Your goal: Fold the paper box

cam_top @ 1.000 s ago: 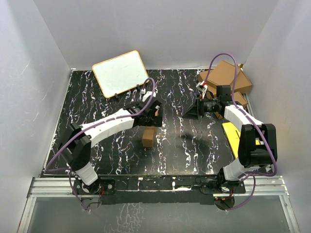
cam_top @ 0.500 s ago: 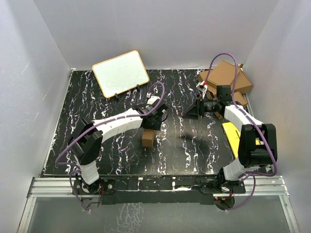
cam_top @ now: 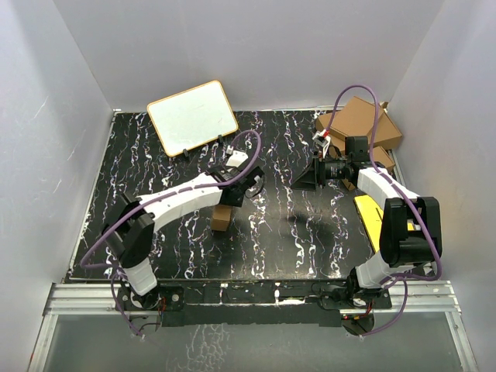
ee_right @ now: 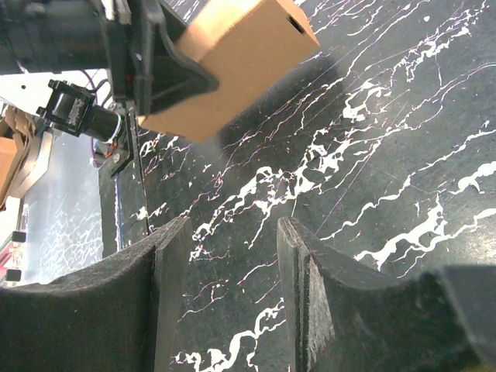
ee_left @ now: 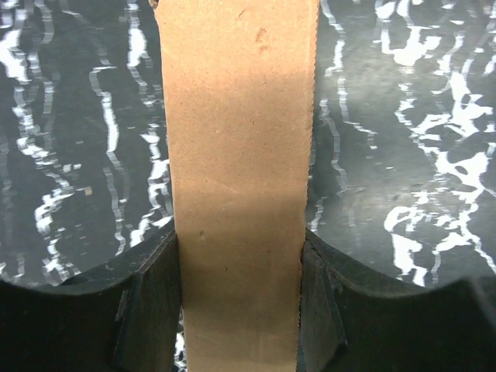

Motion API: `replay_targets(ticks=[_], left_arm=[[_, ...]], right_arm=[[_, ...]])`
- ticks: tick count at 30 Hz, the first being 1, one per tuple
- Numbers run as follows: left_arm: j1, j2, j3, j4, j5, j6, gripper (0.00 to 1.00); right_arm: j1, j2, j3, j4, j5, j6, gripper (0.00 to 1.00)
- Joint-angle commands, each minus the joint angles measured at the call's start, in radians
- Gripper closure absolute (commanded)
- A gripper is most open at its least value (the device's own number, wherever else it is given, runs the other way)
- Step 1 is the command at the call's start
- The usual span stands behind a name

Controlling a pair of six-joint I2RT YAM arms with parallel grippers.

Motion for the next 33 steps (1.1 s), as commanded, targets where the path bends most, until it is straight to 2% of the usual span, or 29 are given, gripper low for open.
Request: replay_targets(ticks=[1, 4, 9, 12, 16, 20, 23, 29, 33], left_arm=[[0.043, -0.133, -0.033, -0.129, -0.177, 0.034, 0.63], [0.111, -0.172, -0.082, -0.15, -0.219, 0.075, 0.63], [0.229, -0.222, -0.176, -0.058, -0.242, 0.193, 0.63], [0.264, -0.208, -0.202, 0.0, -0.263, 0.25, 0.57], [0.286, -0.137, -0.213, 0.031, -0.288, 0.275, 0.42], [0.294, -0.078, -0.209, 0.041, -0.274, 0.277, 0.15], [0.293, -0.053, -0.191, 0.023, -0.224, 0.263, 0.04], [0.293, -0.108, -0.185, 0.033, -0.084, 0.248, 0.03], [0.294, -0.17, -0.196, 0.043, -0.056, 0.246, 0.03]], right_arm=[[-0.001, 0.002, 0.024, 0.037, -0.038, -0.023, 0.48], [-0.001, 0.001, 0.025, 0.034, -0.038, -0.024, 0.48], [-0.001, -0.005, 0.025, 0.031, -0.038, -0.025, 0.48], [-0.001, -0.002, 0.024, 0.031, -0.036, -0.025, 0.48], [-0.001, 0.002, 0.024, 0.031, -0.033, -0.025, 0.48], [-0.001, 0.002, 0.023, 0.031, -0.03, -0.027, 0.48], [-0.001, 0.005, 0.026, 0.028, -0.028, -0.028, 0.48], [-0.002, 0.014, 0.028, 0.02, -0.025, -0.036, 0.48], [-0.001, 0.017, 0.032, 0.014, -0.025, -0.04, 0.48]])
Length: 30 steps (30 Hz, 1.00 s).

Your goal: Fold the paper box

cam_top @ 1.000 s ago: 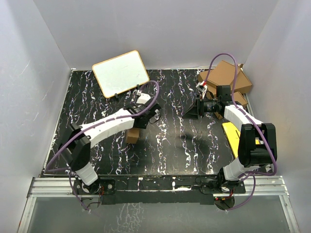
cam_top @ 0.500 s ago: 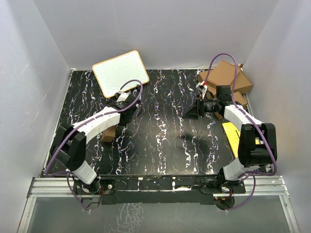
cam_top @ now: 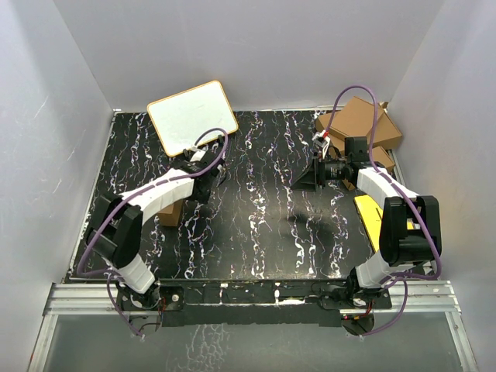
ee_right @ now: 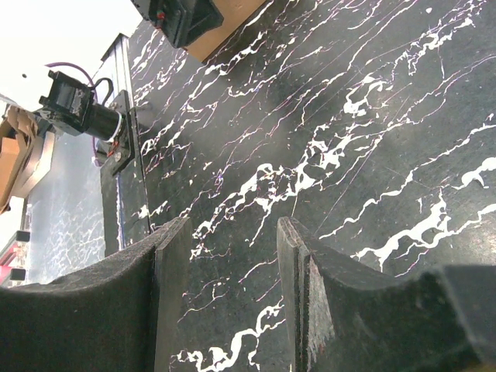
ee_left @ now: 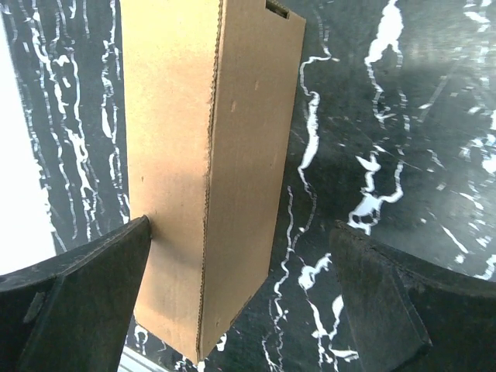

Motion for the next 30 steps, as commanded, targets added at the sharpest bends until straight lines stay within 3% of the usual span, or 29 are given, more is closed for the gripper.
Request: replay_targets(ticks=[1, 10, 18, 23, 30], left_arm=[[0.002, -0.104, 0.006, 0.004, 0.104, -0.021, 0.03], [0.012, -0.192, -0.002, 0.001, 0.137, -0.025, 0.06], [0.235, -0.392, -0.085, 0.132, 0.535, 0.135, 0.03], [0.373, -0.359, -0.084, 0.133, 0.72, 0.198, 0.05], [0.467, -0.286, -0.086, 0.146, 0.788, 0.239, 0.1]], right_arm=[[-0.001, 0.009, 0.031, 0.025, -0.025, -0.035, 0.48], [-0.002, 0.01, 0.031, 0.022, -0.025, -0.038, 0.48], [-0.001, 0.01, 0.031, 0.02, -0.026, -0.04, 0.48], [-0.001, 0.013, 0.03, 0.021, -0.027, -0.04, 0.48], [-0.001, 0.016, 0.033, 0.021, -0.03, -0.04, 0.48]])
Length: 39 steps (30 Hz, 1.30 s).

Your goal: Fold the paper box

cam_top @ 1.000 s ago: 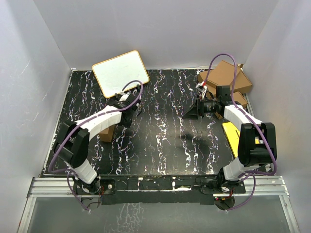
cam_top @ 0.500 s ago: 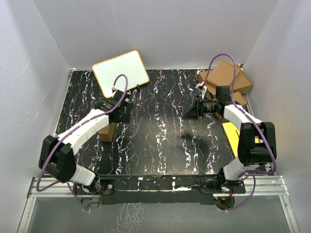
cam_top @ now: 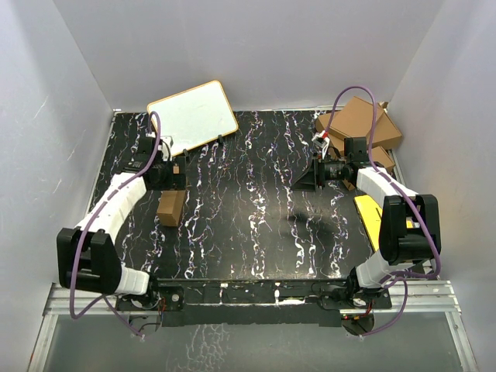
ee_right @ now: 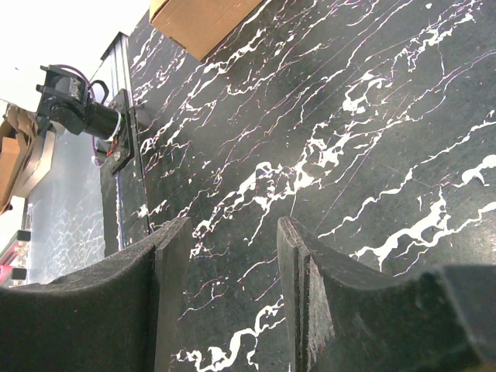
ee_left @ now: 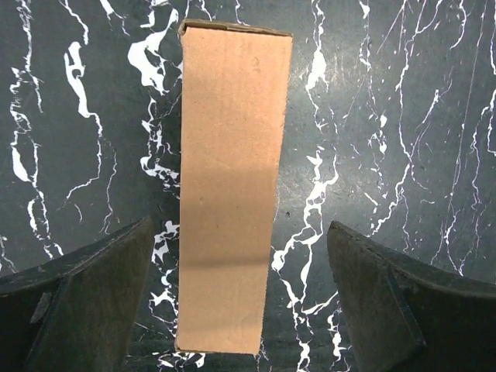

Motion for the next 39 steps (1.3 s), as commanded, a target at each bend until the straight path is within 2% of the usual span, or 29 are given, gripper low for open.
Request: replay_targets(ticks=[1, 11, 13, 21, 30, 39], left_arm=[[0.058, 0.024, -0.009, 0.014, 0.096, 0.057, 0.11], [0.081, 0.096, -0.04, 0.039, 0.17, 0.061, 0.27], [0.081, 0.098, -0.04, 0.038, 0.174, 0.057, 0.38], [0.081, 0.073, -0.029, 0.022, 0.101, 0.042, 0.65], [0.049, 0.004, 0.037, -0.058, -0.106, 0.04, 0.69], [-0.136, 0.067, 0.031, -0.095, -0.427, -0.066, 0.69]], right_arm=[[-0.001, 0.007, 0.033, 0.024, -0.032, -0.034, 0.48], [-0.001, 0.013, 0.034, 0.018, -0.031, -0.035, 0.48], [-0.001, 0.015, 0.033, 0.018, -0.033, -0.035, 0.48], [-0.001, 0.018, 0.034, 0.017, -0.033, -0.036, 0.48], [-0.001, 0.025, 0.038, 0.009, -0.033, -0.041, 0.48], [-0.001, 0.037, 0.037, 0.007, -0.031, -0.043, 0.48]])
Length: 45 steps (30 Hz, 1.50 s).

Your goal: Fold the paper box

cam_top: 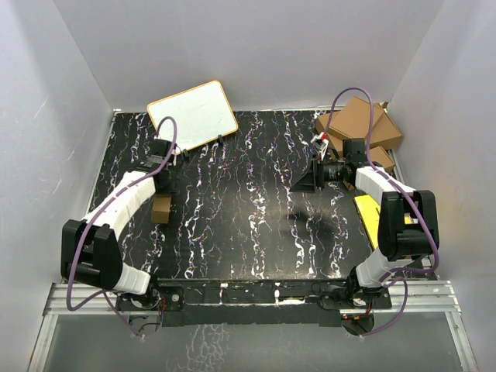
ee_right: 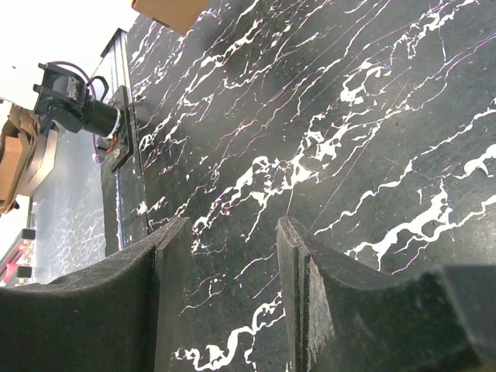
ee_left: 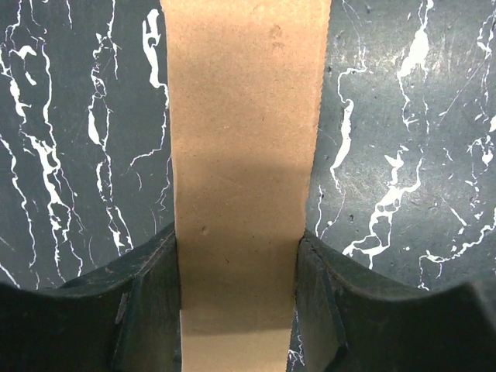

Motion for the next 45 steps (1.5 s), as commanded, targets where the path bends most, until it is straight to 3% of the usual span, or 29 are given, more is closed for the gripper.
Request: replay_targets(ticks=[1, 8, 14, 19, 24, 35, 45], left_arm=[[-0.103, 0.035, 0.034, -0.05, -0.226, -0.085, 0.68], [-0.235, 0.186, 0.072, -0.088, -0.328, -0.197, 0.63], [-0.342, 0.258, 0.114, -0.13, -0.38, -0.256, 0.33], [-0.382, 0.28, 0.129, -0.143, -0.392, -0.278, 0.17], [-0.401, 0.243, 0.14, -0.118, -0.308, -0.253, 0.03], [-0.398, 0.036, -0.004, 0.101, 0.02, -0.173, 0.03], [-0.368, -0.207, -0.233, 0.488, 0.336, -0.318, 0.03]], right_arm=[[-0.001, 0.005, 0.037, 0.017, -0.029, -0.027, 0.48], [-0.001, 0.008, 0.038, 0.01, -0.025, -0.033, 0.48], [-0.001, 0.013, 0.044, -0.001, -0.026, -0.042, 0.48], [-0.001, 0.018, 0.046, -0.011, -0.028, -0.048, 0.47], [-0.001, 0.019, 0.049, -0.015, -0.028, -0.049, 0.48], [-0.001, 0.018, 0.057, -0.036, -0.022, -0.074, 0.47], [-0.03, -0.019, 0.079, -0.095, 0.05, -0.149, 0.47]])
